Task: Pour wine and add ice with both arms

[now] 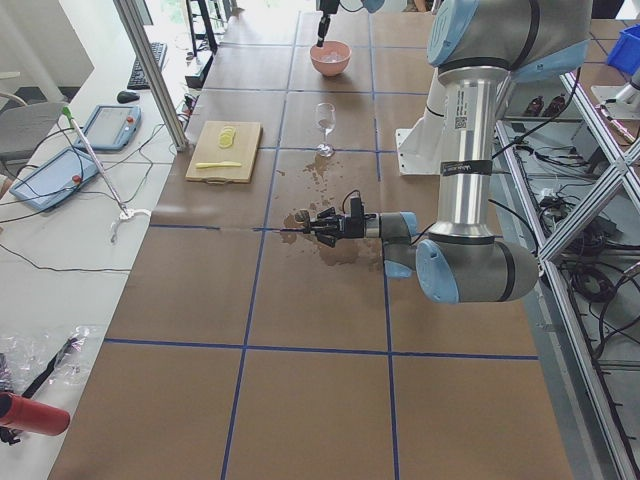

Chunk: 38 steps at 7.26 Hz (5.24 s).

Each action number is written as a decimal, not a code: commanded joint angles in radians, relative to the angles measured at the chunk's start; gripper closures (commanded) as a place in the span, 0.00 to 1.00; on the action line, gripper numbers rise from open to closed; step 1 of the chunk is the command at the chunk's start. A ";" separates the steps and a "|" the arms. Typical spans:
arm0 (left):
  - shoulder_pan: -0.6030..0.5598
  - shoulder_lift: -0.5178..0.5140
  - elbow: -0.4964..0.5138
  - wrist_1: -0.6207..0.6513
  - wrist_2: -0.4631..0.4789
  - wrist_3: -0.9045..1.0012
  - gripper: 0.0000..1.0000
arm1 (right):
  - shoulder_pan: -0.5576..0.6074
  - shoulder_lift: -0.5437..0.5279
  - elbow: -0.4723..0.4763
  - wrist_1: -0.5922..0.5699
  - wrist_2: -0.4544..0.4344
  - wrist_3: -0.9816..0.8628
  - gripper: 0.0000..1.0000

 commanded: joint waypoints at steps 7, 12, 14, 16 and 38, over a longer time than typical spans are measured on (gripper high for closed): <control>0.003 0.000 0.001 0.008 -0.033 0.012 1.00 | 0.000 0.000 -0.001 0.000 0.002 0.000 1.00; 0.003 0.001 0.001 0.012 -0.041 0.012 0.93 | 0.000 -0.001 -0.001 0.000 0.002 0.000 1.00; 0.003 0.001 0.001 0.009 -0.041 0.012 0.89 | 0.000 -0.001 -0.001 0.000 0.002 0.000 1.00; 0.003 0.001 0.001 0.008 -0.043 0.012 0.87 | 0.000 -0.001 -0.001 -0.002 0.002 0.000 1.00; 0.003 0.003 0.001 0.012 -0.044 0.012 0.63 | -0.055 0.140 -0.004 -0.003 0.026 0.115 1.00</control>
